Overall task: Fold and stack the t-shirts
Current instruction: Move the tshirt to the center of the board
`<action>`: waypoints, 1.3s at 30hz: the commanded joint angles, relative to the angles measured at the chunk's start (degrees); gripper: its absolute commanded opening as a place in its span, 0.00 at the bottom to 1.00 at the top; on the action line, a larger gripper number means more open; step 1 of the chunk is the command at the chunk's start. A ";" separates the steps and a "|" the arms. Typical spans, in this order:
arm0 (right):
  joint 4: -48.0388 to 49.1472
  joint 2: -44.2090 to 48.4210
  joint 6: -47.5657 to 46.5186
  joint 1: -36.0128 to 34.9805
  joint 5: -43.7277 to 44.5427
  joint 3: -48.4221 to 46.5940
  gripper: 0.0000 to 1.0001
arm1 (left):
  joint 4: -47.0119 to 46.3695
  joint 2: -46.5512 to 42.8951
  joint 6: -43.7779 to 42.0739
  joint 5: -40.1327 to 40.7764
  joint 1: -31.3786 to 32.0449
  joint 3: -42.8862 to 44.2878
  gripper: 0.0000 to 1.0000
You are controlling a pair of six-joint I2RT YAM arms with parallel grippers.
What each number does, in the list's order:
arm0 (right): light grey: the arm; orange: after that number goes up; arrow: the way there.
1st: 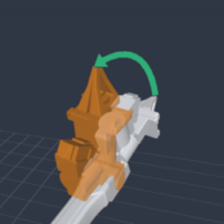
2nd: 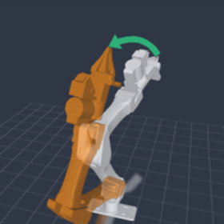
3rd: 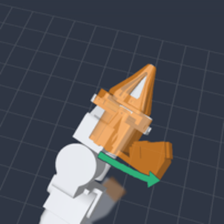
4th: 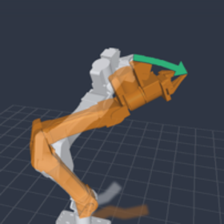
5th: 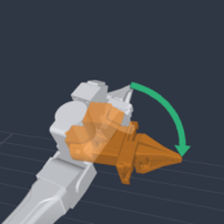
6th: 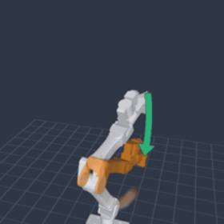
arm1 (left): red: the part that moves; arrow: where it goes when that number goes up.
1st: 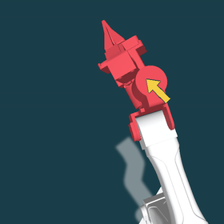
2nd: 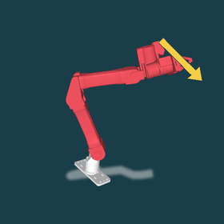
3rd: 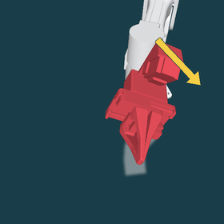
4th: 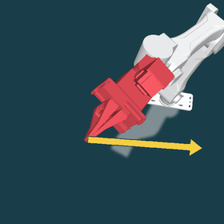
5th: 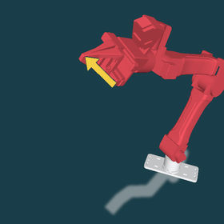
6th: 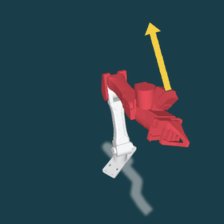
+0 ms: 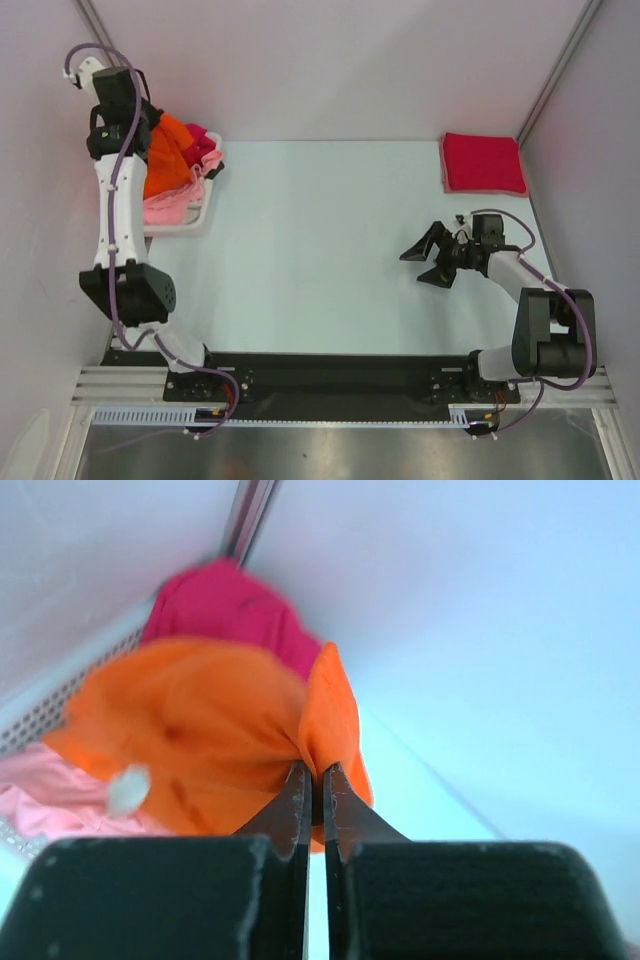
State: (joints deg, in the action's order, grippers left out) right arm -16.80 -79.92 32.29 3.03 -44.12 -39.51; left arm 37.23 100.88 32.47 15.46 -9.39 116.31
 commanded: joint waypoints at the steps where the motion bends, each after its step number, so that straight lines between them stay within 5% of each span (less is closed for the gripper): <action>1: -1.22 0.55 -1.62 -2.23 -1.67 -3.47 1.00 | -4.27 -5.78 -1.09 0.71 -0.10 1.28 0.00; 6: -2.18 2.48 -1.27 -5.84 -1.50 -4.26 1.00 | -4.28 -8.68 -1.09 -2.97 0.42 10.14 0.00; 13: -4.56 7.66 -1.01 -8.83 0.96 -4.61 1.00 | -4.71 -15.71 -9.43 1.49 18.76 9.28 0.00; 22: -9.30 14.00 -1.27 -10.50 3.95 -4.00 1.00 | -5.59 -22.39 -5.14 -5.96 25.99 13.33 0.00; 28: -11.76 19.45 -1.27 -10.85 5.71 -4.00 1.00 | -5.77 -28.01 -2.06 -8.25 32.40 1.74 0.00; 32: -13.78 20.33 -2.41 -11.03 6.06 -3.74 1.00 | -6.91 -31.08 1.45 -13.87 35.75 -14.38 0.00; 39: -17.22 23.23 -3.64 -11.38 7.56 -2.86 1.00 | -6.56 -31.10 3.22 -13.96 48.57 -31.84 0.01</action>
State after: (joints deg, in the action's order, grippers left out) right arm -31.88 -58.96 29.93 -7.94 -37.45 -41.80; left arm 31.20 69.28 34.06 3.79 34.94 88.38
